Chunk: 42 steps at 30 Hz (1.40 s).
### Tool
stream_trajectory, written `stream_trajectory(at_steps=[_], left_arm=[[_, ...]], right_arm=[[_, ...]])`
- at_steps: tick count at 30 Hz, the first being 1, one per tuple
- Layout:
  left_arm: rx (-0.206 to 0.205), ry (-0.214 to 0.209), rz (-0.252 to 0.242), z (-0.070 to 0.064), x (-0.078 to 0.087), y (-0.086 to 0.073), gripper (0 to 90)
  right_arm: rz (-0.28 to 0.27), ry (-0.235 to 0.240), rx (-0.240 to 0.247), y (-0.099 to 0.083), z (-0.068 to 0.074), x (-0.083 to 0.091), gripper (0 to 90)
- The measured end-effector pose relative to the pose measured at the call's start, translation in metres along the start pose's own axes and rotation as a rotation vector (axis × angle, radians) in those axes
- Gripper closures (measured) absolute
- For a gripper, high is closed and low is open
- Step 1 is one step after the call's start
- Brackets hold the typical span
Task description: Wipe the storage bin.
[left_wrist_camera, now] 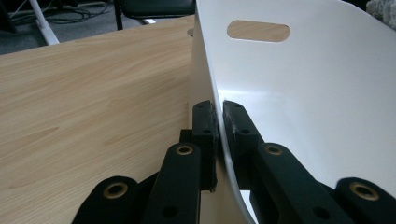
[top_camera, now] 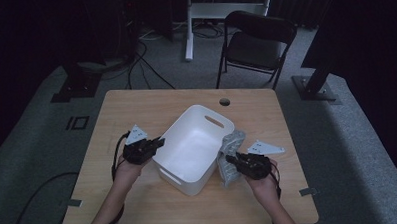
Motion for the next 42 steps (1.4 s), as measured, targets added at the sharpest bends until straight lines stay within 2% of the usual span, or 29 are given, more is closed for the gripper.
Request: stream_trajectory(at_steps=[2,8,13,20,32,37,39,42], left_arm=[[0.001,-0.008,-0.005,0.0,0.0,0.0,84.1],[-0.012,-0.022,-0.002,-0.002,0.0,0.0,83.8],[-0.012,-0.027,-0.001,-0.003,0.0,0.0,83.6],[-0.016,-0.027,0.002,-0.003,0.0,0.0,83.6],[-0.023,-0.021,0.003,-0.004,-0.001,0.0,83.3],[-0.016,-0.023,0.003,-0.003,-0.001,0.0,82.9],[-0.027,-0.014,0.002,-0.003,-0.001,0.0,83.0],[-0.03,0.003,0.002,-0.002,-0.001,0.0,83.2]], right_arm=[[0.02,0.0,0.02,-0.004,0.002,-0.005,76.7],[0.088,-0.006,0.018,-0.017,0.001,-0.014,76.5],[0.094,-0.007,0.016,-0.019,-0.001,-0.016,76.4],[0.138,-0.008,0.006,-0.029,-0.004,-0.02,76.4],[0.178,-0.023,-0.015,-0.042,-0.014,-0.029,76.0],[0.244,-0.047,-0.008,-0.06,-0.022,-0.037,75.9],[0.276,-0.05,-0.029,-0.07,-0.025,-0.041,75.9],[0.277,-0.046,-0.05,-0.07,-0.026,-0.04,75.9]])
Point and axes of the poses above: each handheld gripper's, and its own axes: x roughly backward along the jaws, y roughly out of its top, z roughly to its left, the point moved 9 cm from there along -x, roughly forward along the jaws, and after that the axes turned 14 degrees about -z, right-handed, at the moved point
